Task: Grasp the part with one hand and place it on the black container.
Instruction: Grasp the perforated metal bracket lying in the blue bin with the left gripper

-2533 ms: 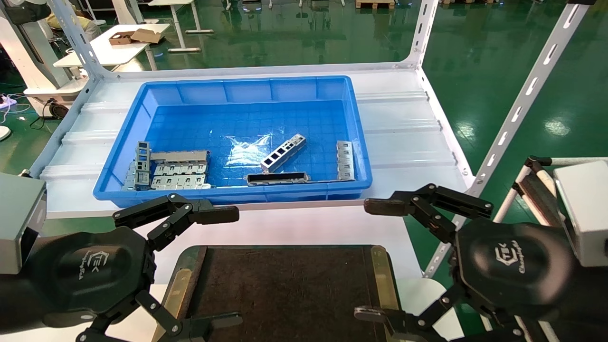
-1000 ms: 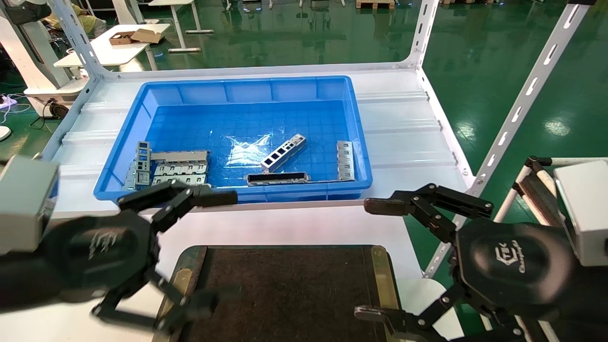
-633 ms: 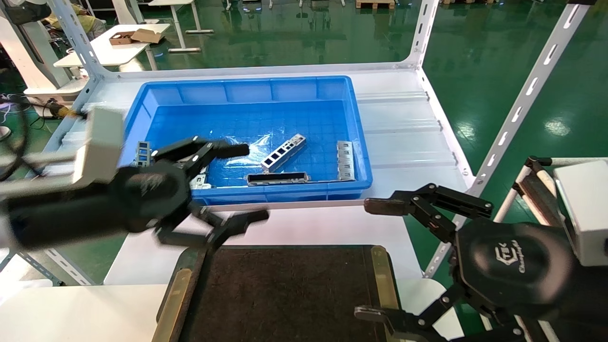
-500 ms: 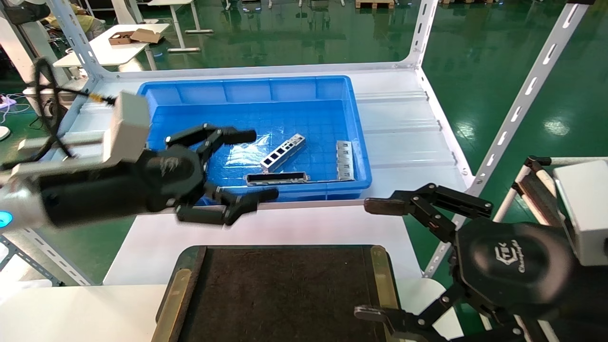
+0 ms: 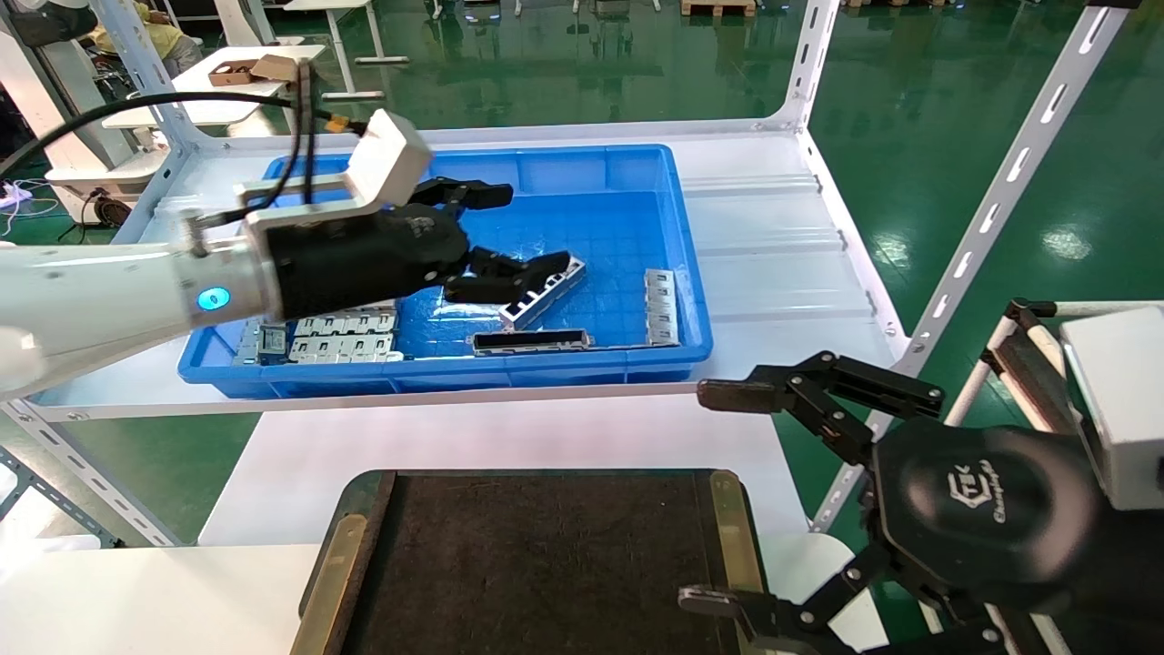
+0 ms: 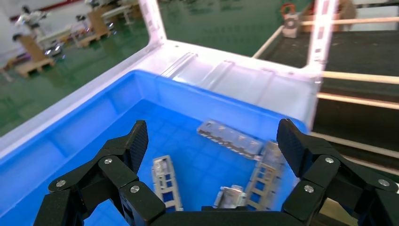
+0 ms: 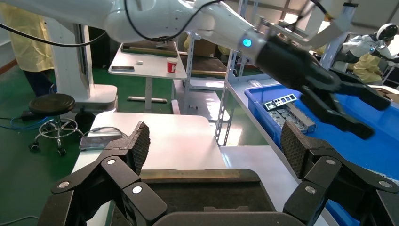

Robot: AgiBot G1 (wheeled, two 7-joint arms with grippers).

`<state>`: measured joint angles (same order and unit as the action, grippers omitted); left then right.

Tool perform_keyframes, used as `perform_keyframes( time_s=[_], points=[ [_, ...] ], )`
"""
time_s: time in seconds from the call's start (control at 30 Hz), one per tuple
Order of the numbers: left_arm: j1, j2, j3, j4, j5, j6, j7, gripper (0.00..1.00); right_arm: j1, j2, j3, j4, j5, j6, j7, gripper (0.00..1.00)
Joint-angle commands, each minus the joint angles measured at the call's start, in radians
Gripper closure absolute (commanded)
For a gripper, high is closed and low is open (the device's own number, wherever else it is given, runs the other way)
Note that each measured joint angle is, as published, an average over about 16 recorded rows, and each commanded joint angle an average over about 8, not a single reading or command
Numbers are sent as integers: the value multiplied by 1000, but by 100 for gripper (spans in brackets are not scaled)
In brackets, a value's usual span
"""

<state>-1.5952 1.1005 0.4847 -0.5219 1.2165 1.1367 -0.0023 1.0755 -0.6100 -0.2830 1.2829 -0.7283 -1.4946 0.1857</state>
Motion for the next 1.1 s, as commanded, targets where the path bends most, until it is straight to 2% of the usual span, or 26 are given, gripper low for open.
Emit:
perform_keyframes(
  time_s=[0.03,0.33,0.63,0.67,0.7,0.73,0.93,0.97,1.0,1.1],
  points=[
    [-31,36,9,69,19,-23,15,0,0,0,0,0,0,0,0,0],
    [-95,153,23,300,59,-175,94,0,0,0,-1,0,1,0,0,0],
    [-109,227,37,437,85,-293,148,0,0,1,-1,0,1,1,-1,0],
    [-109,232,38,445,88,-301,151,0,0,1,-2,0,1,1,-1,1],
    [-108,237,40,451,90,-310,152,0,0,1,-2,0,1,1,-1,9],
    [-106,240,42,456,92,-318,153,3,0,1,-2,0,1,1,-1,22],
    [-93,253,52,459,99,-352,144,76,0,1,-2,0,1,1,-1,95],
    [-90,254,54,457,99,-354,141,88,0,1,-2,0,1,1,-1,100],
    [-87,254,56,455,100,-356,138,98,0,1,-2,0,2,1,-1,100],
    [-78,255,61,449,100,-361,125,100,1,1,-2,0,2,1,-1,100]
  ],
)
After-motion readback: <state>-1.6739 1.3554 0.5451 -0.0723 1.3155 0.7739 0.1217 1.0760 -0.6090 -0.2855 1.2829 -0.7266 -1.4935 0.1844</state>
